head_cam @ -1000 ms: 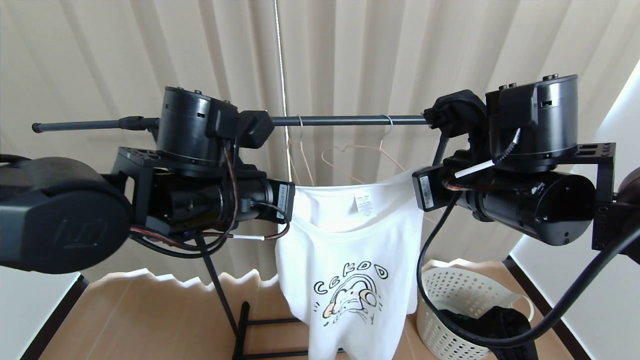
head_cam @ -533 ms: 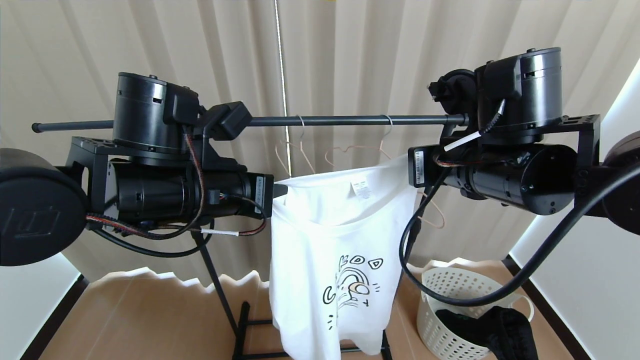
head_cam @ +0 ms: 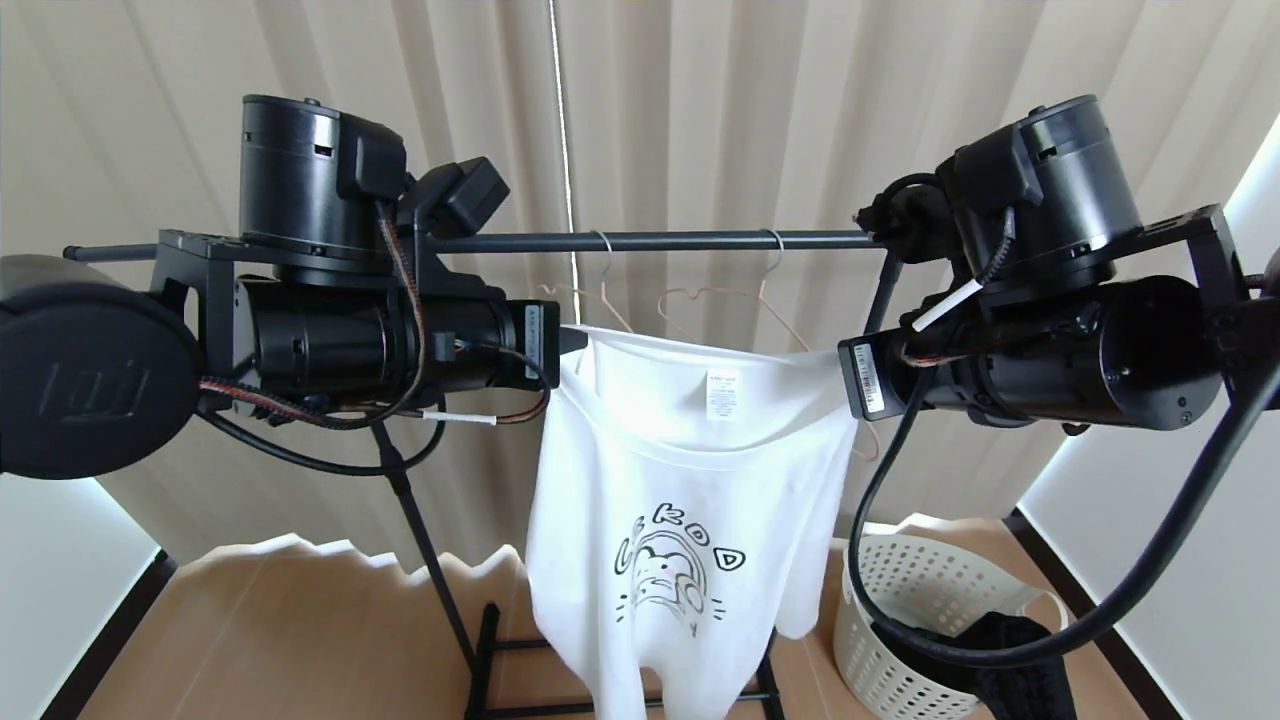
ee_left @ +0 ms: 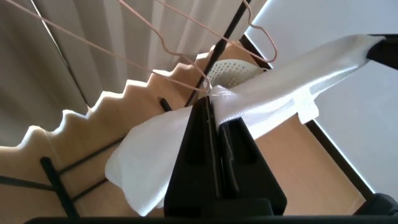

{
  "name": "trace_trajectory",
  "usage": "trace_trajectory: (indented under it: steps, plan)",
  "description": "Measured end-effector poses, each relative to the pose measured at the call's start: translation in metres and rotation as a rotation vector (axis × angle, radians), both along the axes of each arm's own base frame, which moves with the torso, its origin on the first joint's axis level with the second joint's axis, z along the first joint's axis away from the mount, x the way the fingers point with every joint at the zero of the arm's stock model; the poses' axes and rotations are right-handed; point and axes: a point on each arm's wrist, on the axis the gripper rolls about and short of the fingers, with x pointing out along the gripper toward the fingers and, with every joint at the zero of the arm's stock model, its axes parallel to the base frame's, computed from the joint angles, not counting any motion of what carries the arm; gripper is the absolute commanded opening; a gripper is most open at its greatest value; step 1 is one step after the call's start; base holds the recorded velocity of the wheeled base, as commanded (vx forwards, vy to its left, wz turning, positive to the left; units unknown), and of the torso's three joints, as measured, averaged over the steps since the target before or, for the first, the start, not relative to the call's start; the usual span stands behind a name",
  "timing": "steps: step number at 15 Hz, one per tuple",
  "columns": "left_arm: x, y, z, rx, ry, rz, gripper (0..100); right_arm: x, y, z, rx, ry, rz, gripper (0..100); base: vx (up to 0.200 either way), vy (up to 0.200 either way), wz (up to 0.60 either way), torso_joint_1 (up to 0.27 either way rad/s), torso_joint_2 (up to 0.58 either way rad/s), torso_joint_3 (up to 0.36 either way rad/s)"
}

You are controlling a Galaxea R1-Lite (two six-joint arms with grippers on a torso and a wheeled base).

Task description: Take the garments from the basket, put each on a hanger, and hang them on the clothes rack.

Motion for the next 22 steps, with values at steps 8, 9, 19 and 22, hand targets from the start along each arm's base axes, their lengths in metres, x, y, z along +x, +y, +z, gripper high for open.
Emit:
trace_trajectory:
  steps: [8, 9, 19, 22]
  plan:
    - [0.042, -0.028, 0.034, -0.114, -0.106, -0.159, 0, -0.062, 0.047, -0.001, 0.032, 0.107, 0.246, 0, 0.000, 0.000, 0.00, 0.000, 0.00, 0.000]
    - [0.046, -0.031, 0.035, -0.121, -0.114, -0.165, 0, -0.065, 0.055, -0.001, 0.061, 0.112, 0.249, 0, 0.000, 0.000, 0.00, 0.000, 0.00, 0.000]
    - [0.058, -0.033, 0.031, -0.130, -0.067, -0.241, 0, -0.050, 0.087, -0.004, 0.181, 0.136, 0.182, 0, 0.000, 0.000, 0.00, 0.000, 0.00, 0.000]
    - [0.054, -0.012, 0.033, -0.083, 0.010, -0.187, 0, -0.026, 0.055, -0.001, 0.121, 0.103, 0.111, 0, 0.000, 0.000, 0.00, 0.000, 0.00, 0.000]
